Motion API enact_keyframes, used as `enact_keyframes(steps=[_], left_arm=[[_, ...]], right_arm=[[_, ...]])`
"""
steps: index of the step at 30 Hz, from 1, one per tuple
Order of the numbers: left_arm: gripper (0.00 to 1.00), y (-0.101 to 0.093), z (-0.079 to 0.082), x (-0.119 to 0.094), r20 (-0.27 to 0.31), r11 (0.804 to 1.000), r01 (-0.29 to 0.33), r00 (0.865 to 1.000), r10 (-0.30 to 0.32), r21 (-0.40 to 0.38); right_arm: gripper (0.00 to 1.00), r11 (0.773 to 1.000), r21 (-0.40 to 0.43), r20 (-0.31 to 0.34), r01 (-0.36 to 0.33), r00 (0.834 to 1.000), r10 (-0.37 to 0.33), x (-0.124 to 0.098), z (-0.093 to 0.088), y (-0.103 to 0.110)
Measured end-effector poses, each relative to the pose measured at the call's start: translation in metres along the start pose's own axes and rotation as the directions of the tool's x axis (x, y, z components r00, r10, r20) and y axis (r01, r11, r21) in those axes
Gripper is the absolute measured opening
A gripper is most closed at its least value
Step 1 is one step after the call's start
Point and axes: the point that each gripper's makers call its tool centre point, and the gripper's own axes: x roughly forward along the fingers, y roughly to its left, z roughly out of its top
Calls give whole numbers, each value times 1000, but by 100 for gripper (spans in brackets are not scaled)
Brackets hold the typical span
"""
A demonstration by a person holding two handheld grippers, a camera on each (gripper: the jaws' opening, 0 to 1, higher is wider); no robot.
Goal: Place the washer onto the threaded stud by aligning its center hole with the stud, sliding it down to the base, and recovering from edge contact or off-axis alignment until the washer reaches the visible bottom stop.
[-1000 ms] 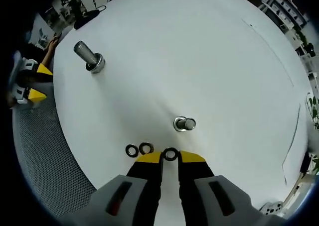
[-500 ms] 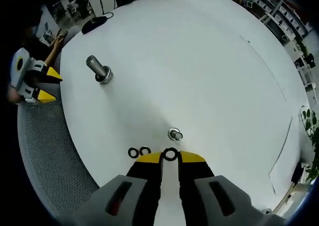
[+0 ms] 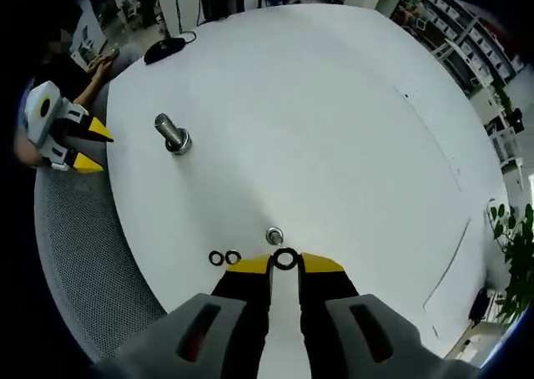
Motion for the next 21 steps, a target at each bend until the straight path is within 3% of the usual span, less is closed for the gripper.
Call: enact_keyframes(steps=[11,21], left_arm=[[22,1,1,0,7,1000,-3,1000,3,-3],[22,2,2,0,8,1000,-5,1000,5,-2]], right_arm=[[14,999,-39,40,0,999,2,-7,23,-4],[14,998,-55,19,-22,1000,23,0,18,2]])
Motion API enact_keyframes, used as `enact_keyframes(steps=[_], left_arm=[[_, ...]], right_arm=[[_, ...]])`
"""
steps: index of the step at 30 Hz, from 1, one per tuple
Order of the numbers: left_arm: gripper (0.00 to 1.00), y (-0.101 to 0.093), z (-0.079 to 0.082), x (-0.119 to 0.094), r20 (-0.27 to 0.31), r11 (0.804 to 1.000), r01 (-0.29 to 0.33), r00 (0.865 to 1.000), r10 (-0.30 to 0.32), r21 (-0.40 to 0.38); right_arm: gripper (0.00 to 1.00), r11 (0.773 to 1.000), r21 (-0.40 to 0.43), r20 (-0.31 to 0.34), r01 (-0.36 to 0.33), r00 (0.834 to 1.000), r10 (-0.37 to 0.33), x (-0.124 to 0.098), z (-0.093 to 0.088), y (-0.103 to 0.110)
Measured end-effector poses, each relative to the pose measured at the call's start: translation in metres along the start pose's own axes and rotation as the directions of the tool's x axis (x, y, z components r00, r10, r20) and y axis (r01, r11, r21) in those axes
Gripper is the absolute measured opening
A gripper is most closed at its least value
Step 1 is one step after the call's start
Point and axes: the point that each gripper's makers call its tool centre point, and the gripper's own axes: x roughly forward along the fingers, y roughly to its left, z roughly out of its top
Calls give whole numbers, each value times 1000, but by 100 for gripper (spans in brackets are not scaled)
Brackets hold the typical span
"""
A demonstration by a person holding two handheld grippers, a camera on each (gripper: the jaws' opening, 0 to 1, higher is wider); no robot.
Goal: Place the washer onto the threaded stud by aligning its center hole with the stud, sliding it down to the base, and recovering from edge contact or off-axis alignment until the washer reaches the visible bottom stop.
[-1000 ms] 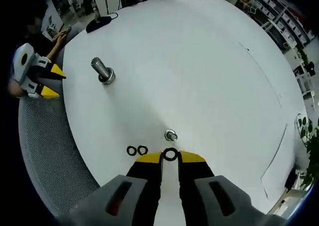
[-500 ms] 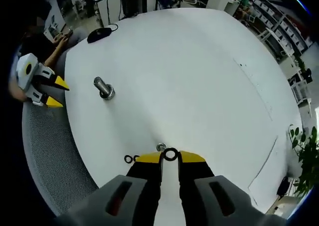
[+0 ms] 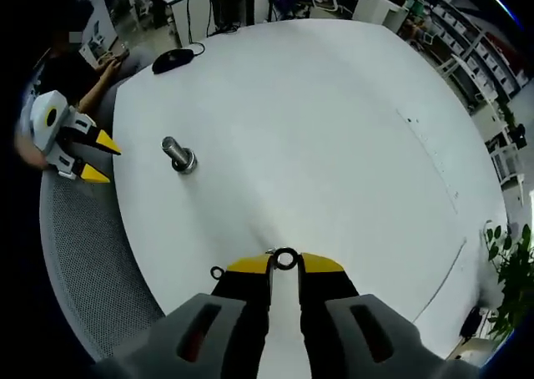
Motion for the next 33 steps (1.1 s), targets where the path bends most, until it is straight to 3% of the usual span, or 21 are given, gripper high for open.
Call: enact_keyframes(steps=[11,33], left_arm=[[22,0,-2,0,-6,1000,1,1000,-1,0],[22,-1,-4,1,-14,1000,3,1000,-3,-1]], right_arm=[[14,999,-19,-47,-31,998,30,19,-13,7],[14,999,-15,-70,-31,997,30,24,-20,4]])
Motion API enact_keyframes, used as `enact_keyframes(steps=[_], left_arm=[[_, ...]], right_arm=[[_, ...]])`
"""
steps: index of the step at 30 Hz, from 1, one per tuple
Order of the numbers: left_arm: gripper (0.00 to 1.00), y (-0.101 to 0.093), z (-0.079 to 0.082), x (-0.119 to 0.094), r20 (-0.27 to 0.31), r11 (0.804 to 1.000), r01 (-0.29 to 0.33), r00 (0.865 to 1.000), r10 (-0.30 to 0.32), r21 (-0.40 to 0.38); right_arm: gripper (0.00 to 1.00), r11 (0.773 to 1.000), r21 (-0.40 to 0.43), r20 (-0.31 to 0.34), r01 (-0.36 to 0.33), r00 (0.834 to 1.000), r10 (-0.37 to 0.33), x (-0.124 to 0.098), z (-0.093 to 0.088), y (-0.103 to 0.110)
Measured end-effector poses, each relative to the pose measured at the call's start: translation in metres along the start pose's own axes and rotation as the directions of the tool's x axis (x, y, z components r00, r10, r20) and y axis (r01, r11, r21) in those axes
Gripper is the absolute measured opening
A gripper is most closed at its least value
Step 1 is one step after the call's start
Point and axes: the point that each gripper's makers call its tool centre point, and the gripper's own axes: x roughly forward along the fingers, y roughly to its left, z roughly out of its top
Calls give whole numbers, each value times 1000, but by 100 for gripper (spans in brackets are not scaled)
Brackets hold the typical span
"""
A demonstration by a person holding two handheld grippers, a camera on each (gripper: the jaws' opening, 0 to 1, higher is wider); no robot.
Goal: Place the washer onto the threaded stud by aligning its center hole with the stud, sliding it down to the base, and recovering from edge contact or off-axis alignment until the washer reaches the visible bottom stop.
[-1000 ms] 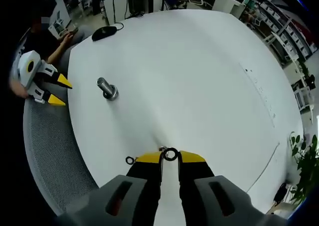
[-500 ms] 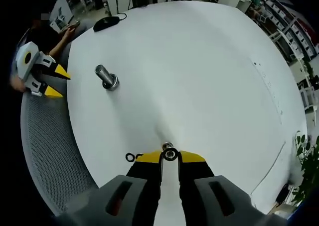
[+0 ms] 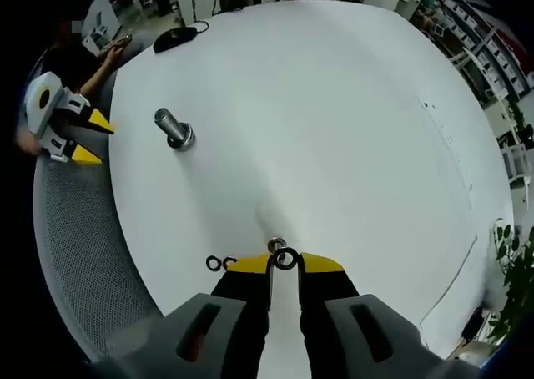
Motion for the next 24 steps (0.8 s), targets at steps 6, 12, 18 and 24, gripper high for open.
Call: enact_keyframes(steps=[6,12,18,24], left_arm=[[22,0,0,0,1,1000,1,1000,-1,-1],[22,0,0,0,2,1000,0,1000,0,-3],[22,0,0,0,2,1000,-1,1000,1,-3],[22,1,1,-1,4,1000,-4,1000,4,-4]], right_arm=[[14,1000,14,10,-4,1000,3,0,2,1],[14,1000,11,20,-3,1000,3,0,5,1],[14,1000,5,21,-8,1000,8,1,8,0],[14,1000,17,23,-14,1000,14,1,9,0]])
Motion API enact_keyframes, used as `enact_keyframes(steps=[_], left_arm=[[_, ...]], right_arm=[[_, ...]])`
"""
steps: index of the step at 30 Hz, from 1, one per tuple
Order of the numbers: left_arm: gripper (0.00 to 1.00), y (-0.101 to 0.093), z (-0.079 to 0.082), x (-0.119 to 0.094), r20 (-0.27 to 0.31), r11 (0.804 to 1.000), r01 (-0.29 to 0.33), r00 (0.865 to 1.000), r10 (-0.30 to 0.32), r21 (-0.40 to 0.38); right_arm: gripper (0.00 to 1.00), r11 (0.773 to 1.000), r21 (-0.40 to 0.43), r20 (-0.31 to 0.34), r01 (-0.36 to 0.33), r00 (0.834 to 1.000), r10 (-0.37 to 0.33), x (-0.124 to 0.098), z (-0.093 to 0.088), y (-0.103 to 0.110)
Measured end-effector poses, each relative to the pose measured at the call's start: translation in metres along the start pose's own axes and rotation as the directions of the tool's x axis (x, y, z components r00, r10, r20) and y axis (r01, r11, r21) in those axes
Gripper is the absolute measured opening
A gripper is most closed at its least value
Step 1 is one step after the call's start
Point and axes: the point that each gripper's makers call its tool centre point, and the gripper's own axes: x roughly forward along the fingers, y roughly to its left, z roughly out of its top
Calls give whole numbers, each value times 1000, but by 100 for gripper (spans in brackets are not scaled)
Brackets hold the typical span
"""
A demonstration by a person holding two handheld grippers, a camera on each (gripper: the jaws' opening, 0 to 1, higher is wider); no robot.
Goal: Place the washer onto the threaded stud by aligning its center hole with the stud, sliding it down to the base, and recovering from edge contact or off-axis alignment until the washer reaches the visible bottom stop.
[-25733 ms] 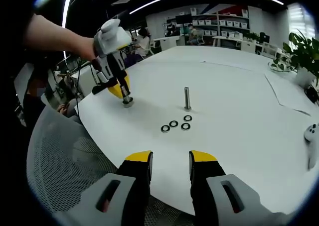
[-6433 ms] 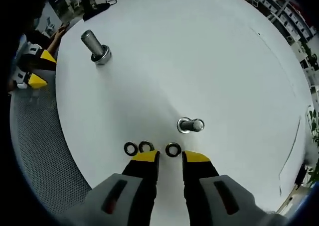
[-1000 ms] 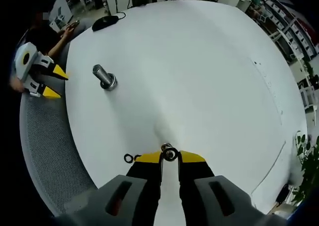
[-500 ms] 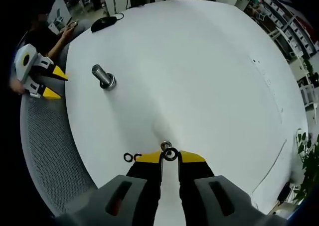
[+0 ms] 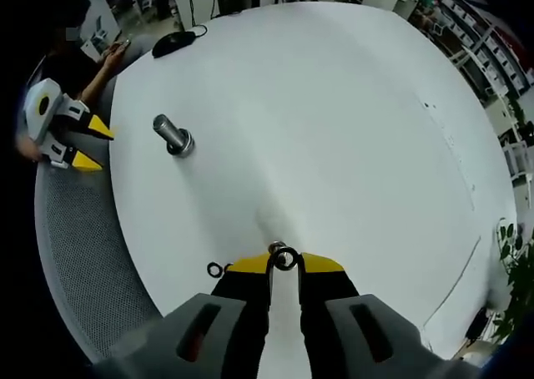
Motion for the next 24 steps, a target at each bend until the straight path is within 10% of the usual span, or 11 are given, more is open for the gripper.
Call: enact_keyframes(steps=[24], left_arm=[[21,-1,0,1,-1,1000,6,1000,-6,3]], right_arm=[[14,999,-37,-18,-2,1000,2,0,-4,3]])
